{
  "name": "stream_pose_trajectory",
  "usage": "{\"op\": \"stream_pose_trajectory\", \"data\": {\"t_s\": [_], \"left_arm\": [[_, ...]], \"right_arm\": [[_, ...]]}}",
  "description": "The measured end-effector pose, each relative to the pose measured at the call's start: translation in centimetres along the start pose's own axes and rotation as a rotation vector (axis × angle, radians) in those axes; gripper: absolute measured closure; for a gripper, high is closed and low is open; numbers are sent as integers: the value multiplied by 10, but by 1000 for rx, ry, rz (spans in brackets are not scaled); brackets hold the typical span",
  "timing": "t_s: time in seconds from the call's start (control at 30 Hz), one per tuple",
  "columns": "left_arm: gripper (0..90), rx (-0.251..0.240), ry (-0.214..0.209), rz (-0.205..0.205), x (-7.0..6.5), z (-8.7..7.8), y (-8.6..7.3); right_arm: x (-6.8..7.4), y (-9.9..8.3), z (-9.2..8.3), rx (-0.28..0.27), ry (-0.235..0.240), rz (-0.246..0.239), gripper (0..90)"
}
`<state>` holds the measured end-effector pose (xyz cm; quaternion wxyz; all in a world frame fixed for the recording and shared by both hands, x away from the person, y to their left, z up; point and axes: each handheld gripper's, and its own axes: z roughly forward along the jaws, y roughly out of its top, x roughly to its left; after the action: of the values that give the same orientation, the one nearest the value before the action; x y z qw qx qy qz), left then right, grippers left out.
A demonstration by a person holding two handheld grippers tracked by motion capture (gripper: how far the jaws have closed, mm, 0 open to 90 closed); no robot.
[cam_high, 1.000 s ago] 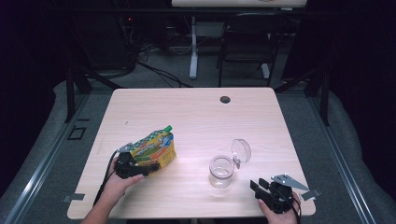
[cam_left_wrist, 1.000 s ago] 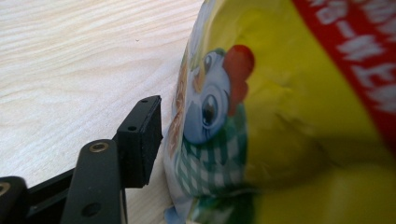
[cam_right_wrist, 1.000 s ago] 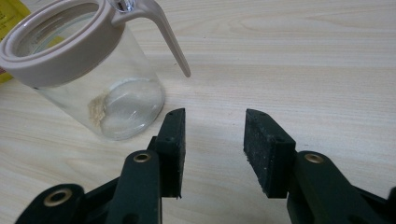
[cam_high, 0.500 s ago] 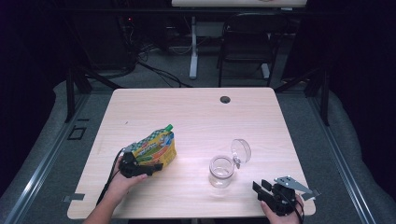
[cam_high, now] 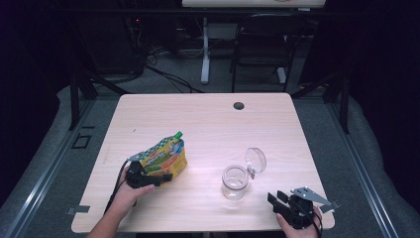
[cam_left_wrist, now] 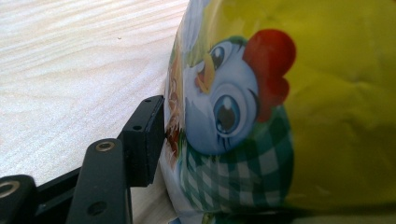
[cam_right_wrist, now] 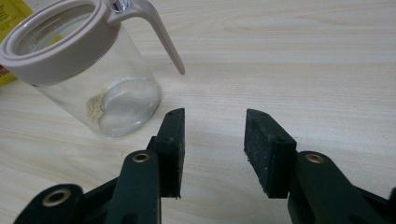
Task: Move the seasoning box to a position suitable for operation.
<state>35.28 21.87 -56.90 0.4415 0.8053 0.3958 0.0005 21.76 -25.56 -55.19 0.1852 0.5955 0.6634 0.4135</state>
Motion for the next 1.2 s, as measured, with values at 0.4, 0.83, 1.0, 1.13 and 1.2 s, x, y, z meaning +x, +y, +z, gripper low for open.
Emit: {"op": "stream_pose_trajectory", "data": {"t_s": [0.4, 0.83, 1.0, 1.13, 1.2], "left_arm": [[354, -4, 36, 7, 0, 6, 0], [400, -69, 75, 54, -7, 12, -4], [430, -85, 64, 58, -7, 14, -6], [457, -93, 61, 52, -8, 15, -8], [461, -96, 63, 51, -8, 15, -8]], "right_arm": [[0, 0, 1, 4, 2, 1, 579], [0, -1, 2, 8, 5, -1, 577], [0, -1, 2, 6, 5, 2, 576], [0, -1, 1, 5, 6, 3, 576], [0, -1, 1, 6, 6, 2, 576]]}}
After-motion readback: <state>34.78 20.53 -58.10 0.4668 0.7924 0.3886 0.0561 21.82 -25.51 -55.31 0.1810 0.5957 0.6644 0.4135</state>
